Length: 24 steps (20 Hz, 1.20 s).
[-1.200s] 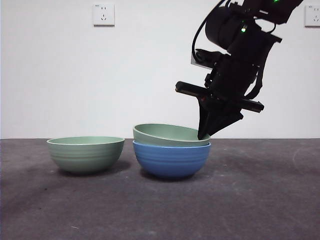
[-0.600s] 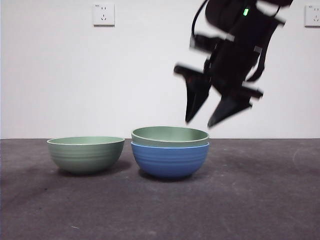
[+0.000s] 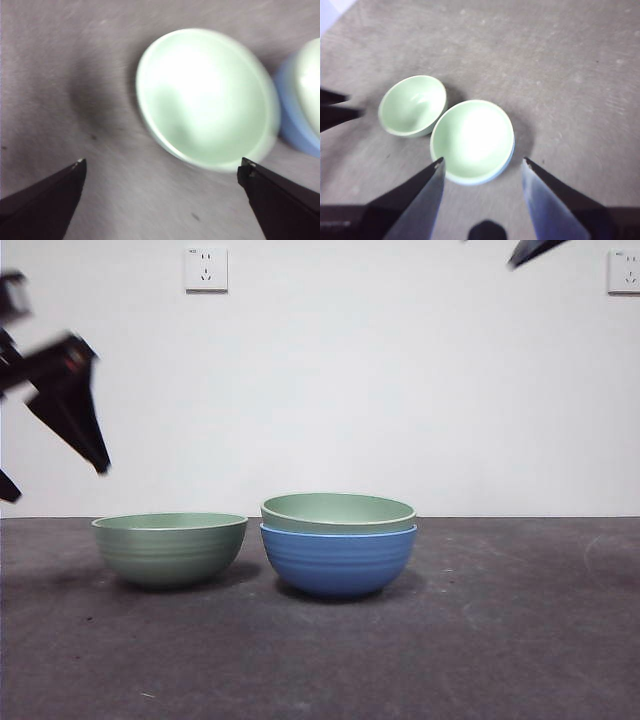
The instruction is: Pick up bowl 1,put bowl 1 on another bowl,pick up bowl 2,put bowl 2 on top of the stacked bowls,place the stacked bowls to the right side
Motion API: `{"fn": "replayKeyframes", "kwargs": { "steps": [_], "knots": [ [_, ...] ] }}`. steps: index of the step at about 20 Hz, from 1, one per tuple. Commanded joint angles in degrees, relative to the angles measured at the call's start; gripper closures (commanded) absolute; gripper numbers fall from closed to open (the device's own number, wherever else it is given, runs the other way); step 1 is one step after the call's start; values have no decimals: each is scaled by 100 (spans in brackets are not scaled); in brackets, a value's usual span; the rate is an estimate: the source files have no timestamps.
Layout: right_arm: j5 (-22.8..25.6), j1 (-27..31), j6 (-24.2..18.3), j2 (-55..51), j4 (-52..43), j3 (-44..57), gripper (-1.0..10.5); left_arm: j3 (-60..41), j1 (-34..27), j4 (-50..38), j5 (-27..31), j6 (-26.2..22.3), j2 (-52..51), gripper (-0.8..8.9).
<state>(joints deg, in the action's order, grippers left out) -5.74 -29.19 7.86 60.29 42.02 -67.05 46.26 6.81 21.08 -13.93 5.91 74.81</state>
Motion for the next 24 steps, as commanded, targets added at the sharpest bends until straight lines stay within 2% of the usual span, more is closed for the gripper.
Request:
{"fn": "replayKeyframes", "kwargs": {
  "steps": [1,4,6,8,15,17,24],
  "knots": [
    [24,-2,-44,-387,409,24,692,426,151,42,398,55,643,253],
    [24,-2,-44,-789,905,22,693,1064,302,197,684,52,1357,260],
    [35,-2,-42,-964,1123,24,693,1414,358,367,804,52,1735,322],
    [35,-2,-42,-1095,1252,22,693,1552,385,426,802,55,1963,333],
    [55,-2,-42,-1198,1279,24,693,1561,448,385,778,61,2096,818],
    [186,-2,-44,-1193,1281,24,693,1561,490,367,780,59,2096,822],
    [179,-2,-42,-1198,1423,24,693,1587,516,339,802,57,2070,822]
  ]
}}
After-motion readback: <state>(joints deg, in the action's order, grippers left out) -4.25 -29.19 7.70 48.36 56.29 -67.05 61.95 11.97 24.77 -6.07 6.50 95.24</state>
